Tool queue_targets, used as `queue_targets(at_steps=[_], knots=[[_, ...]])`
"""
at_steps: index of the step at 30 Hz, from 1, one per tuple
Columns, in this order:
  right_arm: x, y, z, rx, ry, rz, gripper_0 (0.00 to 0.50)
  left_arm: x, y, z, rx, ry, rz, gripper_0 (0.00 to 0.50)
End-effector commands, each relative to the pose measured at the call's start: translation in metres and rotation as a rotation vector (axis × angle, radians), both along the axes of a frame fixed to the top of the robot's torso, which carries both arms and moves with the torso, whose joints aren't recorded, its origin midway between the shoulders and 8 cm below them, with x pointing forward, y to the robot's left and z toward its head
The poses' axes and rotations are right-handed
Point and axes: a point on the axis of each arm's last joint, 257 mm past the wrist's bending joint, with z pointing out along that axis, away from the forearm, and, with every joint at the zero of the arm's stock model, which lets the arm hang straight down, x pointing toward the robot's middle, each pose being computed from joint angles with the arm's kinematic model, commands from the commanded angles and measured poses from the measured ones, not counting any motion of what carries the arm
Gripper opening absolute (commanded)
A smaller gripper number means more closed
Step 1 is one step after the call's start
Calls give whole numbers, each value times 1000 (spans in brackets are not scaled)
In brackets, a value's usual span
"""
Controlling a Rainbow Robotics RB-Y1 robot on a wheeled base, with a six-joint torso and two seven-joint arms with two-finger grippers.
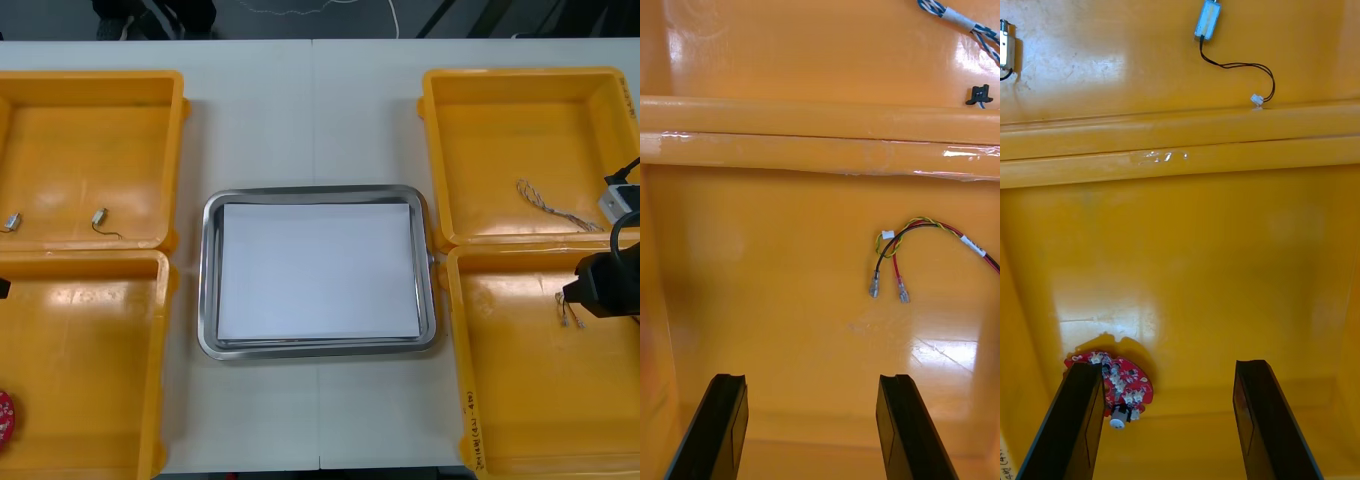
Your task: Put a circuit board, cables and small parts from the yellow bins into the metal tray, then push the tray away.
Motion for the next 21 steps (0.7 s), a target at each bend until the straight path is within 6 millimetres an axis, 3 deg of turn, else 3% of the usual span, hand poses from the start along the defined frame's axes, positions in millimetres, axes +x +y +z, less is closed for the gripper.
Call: queue_targets(at_steps=[1,21], knots=[[2,-4,4,37,-17,-67,500,-5,14,13,66,-14,-29,500],[2,-4,4,37,-17,-67,500,-5,14,13,66,-14,-29,500]])
